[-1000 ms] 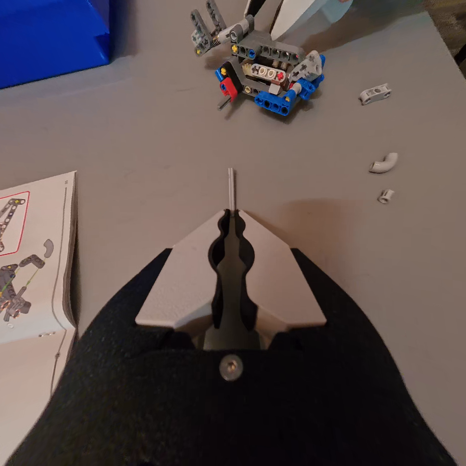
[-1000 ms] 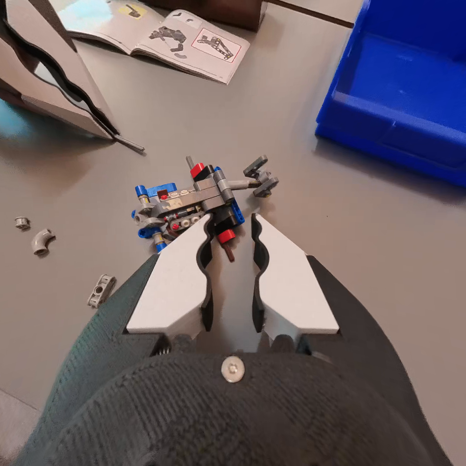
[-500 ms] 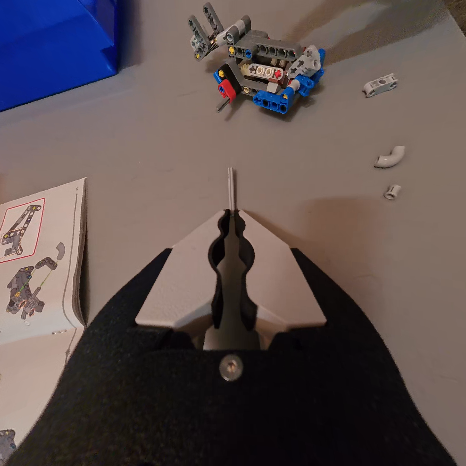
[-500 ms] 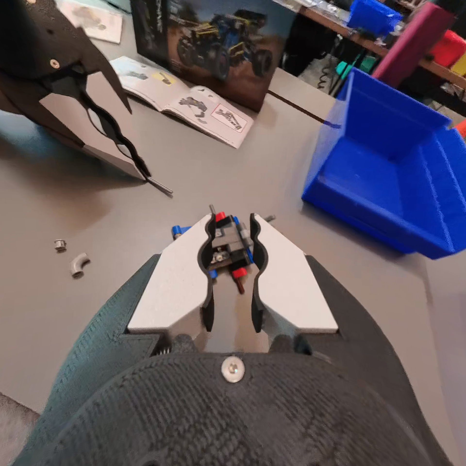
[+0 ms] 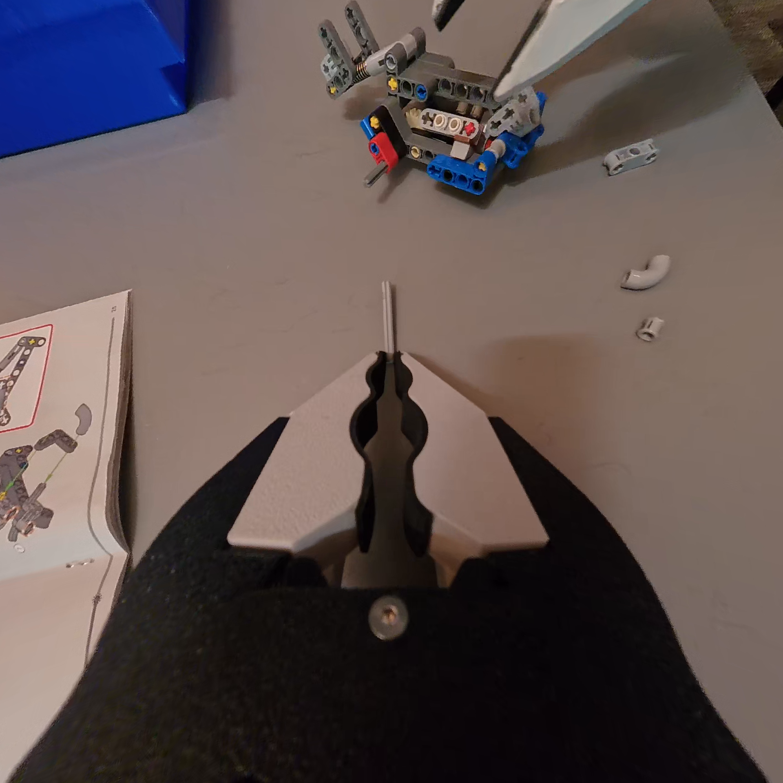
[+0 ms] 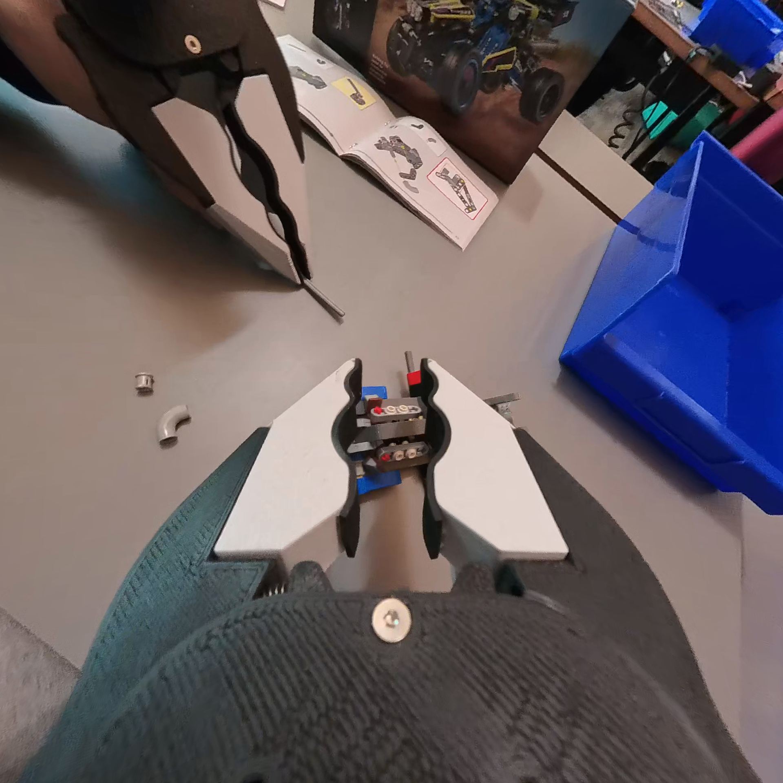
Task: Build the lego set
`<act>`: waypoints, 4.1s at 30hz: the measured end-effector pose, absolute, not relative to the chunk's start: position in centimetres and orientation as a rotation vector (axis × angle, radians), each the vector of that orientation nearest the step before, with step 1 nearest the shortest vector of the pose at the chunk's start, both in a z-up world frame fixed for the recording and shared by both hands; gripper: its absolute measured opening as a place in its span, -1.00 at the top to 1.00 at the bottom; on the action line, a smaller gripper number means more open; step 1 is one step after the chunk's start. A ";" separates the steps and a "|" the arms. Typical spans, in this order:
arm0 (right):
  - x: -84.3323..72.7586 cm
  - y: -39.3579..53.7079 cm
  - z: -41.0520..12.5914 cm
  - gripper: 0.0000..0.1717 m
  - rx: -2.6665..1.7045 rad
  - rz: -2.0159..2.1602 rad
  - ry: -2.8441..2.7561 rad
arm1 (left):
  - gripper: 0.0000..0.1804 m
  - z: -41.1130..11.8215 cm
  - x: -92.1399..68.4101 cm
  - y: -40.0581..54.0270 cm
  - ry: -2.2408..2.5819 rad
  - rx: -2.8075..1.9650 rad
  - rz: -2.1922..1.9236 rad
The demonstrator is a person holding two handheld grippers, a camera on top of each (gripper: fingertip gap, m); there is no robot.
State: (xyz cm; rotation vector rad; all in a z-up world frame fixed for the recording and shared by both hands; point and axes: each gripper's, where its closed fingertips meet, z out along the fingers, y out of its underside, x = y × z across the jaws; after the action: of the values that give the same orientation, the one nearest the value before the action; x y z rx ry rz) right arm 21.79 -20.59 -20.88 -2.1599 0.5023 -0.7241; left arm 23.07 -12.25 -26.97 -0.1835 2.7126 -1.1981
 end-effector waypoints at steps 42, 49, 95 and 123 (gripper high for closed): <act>21.3 -22.2 -21.3 0.72 -2.270 -0.806 0.389 | 1.00 -26.9 22.9 -12.3 2.627 -0.064 -1.149; 23.9 -30.0 -17.2 0.59 -1.866 -1.009 0.732 | 1.00 -26.9 22.9 -12.2 2.637 -0.071 -1.157; 19.1 -24.9 -21.7 0.72 -2.353 -0.594 0.403 | 1.00 -23.4 22.4 -17.2 2.730 0.484 -1.247; 19.3 -21.8 -21.5 0.87 -2.292 -1.000 0.269 | 1.00 -20.6 19.4 -19.6 2.765 0.660 -1.300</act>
State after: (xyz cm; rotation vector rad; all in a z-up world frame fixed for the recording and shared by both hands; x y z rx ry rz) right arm 19.29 -21.75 -21.48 -2.2918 0.2688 -0.9999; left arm 19.38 -19.64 -20.65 0.6605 2.7650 -1.2996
